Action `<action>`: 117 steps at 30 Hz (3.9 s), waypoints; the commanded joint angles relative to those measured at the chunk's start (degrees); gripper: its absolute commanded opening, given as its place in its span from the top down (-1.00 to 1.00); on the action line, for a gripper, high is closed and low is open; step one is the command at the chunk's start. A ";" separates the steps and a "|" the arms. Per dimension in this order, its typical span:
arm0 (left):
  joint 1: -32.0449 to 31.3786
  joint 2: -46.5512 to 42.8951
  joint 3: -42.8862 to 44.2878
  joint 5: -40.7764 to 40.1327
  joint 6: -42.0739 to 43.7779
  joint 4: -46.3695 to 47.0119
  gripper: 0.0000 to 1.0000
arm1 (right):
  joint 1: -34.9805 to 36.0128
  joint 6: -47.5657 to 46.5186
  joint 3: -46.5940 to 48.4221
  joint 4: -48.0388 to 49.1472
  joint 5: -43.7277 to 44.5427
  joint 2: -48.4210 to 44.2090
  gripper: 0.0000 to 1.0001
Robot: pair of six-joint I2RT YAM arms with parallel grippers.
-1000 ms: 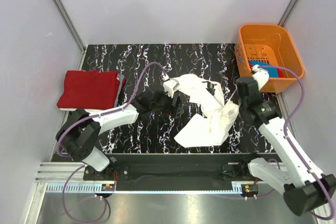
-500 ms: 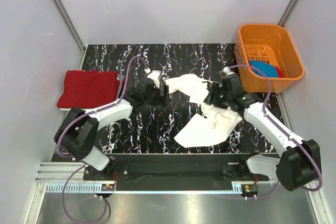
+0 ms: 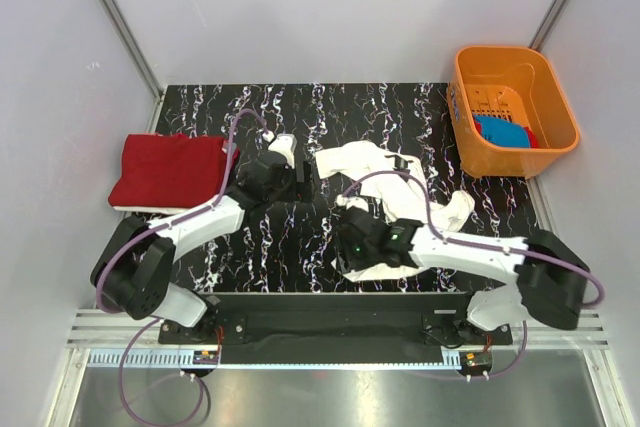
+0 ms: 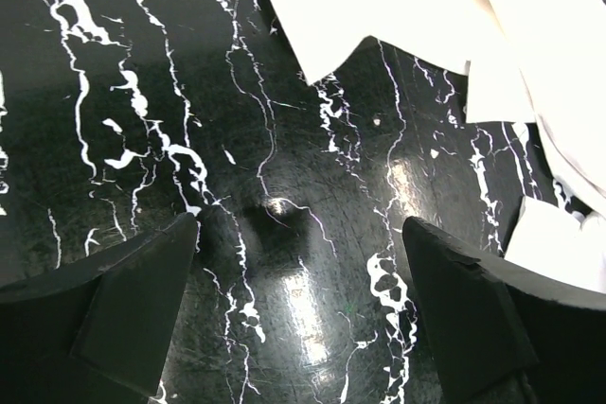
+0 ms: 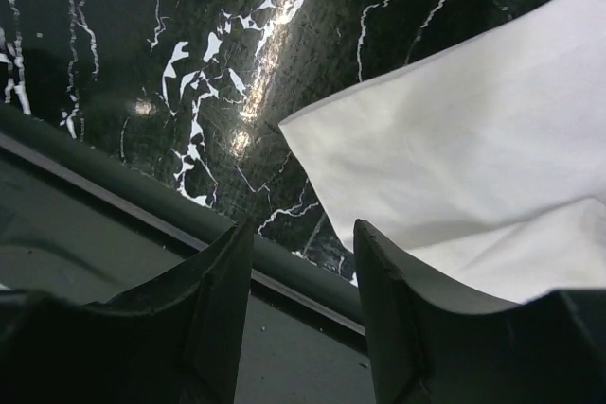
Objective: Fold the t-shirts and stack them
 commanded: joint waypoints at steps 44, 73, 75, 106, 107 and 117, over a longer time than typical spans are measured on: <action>0.67 -6.97 -3.35 -0.91 0.79 4.75 -0.94 | -5.81 -20.50 65.72 -16.61 23.07 6.63 1.00; -0.56 -5.13 -3.26 10.59 2.81 10.02 -0.97 | -12.60 -19.13 50.64 -15.04 40.10 -18.39 1.00; -1.88 -3.56 -2.74 12.61 4.13 11.07 -0.91 | -12.68 -16.93 44.39 -14.34 42.73 -25.07 1.00; -2.59 46.89 66.41 -4.35 4.74 -38.40 -0.98 | -12.68 -5.40 16.49 -11.88 45.30 -42.31 1.00; -2.59 48.73 67.57 -4.00 4.92 -38.76 -0.98 | -12.60 -5.49 16.40 -11.96 45.30 -42.49 1.00; -3.02 55.26 71.02 0.57 5.10 -47.11 -0.36 | -12.68 -5.93 16.14 -11.35 44.60 -42.76 1.00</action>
